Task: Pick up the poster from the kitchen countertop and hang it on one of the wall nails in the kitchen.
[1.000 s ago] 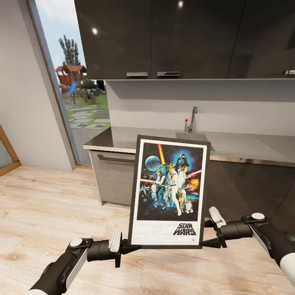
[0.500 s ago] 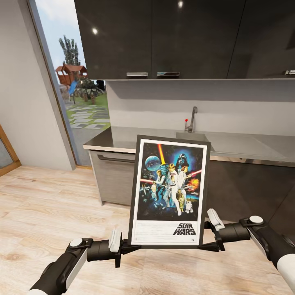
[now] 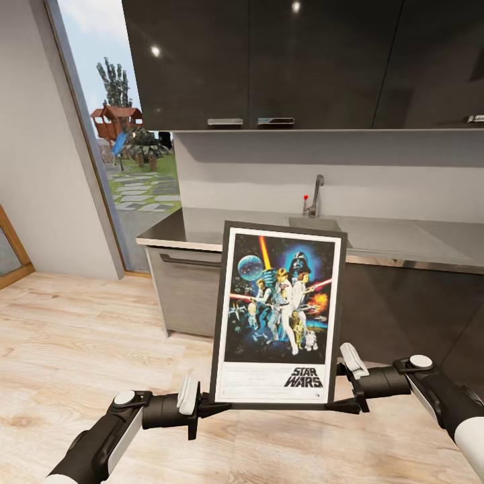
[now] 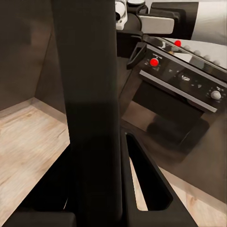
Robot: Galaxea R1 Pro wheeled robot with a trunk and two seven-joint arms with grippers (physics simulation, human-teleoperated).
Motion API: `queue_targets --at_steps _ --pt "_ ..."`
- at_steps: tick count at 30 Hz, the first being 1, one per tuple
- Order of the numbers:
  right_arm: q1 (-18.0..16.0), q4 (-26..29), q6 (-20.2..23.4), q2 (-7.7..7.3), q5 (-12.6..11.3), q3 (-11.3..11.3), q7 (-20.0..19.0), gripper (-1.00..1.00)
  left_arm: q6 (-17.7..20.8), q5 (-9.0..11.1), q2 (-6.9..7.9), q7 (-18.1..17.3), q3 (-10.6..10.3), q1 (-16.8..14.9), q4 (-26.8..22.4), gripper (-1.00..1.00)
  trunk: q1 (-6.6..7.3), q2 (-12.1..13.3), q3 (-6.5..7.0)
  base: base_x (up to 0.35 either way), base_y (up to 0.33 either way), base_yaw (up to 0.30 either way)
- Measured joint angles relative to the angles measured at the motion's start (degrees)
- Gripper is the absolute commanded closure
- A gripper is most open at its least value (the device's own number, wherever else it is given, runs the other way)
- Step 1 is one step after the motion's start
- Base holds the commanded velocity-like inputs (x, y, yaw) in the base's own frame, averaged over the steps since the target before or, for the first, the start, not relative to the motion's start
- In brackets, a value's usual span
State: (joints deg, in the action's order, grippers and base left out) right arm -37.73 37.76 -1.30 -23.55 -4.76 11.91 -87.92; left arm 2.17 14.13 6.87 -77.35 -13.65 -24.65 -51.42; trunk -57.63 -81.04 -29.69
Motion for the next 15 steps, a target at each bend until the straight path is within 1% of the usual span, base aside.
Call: queue_targets --at_steps 9,12,15 --pt "0.0 0.0 -0.6 0.02 0.0 0.0 0.0 -1.0 0.0 0.0 0.0 -0.1 0.0 0.0 0.0 1.0 0.0 0.0 0.0 0.0 0.0 0.0" --pt "0.0 0.0 -2.1 0.21 0.0 0.0 0.0 -1.0 0.0 0.0 0.0 -0.1 0.0 0.0 0.0 1.0 0.0 0.0 0.0 0.0 0.0 0.0" --pt "0.0 0.0 -2.7 0.26 0.0 0.0 0.0 -1.0 0.0 0.0 0.0 -0.1 0.0 0.0 0.0 1.0 0.0 0.0 0.0 0.0 0.0 0.0"
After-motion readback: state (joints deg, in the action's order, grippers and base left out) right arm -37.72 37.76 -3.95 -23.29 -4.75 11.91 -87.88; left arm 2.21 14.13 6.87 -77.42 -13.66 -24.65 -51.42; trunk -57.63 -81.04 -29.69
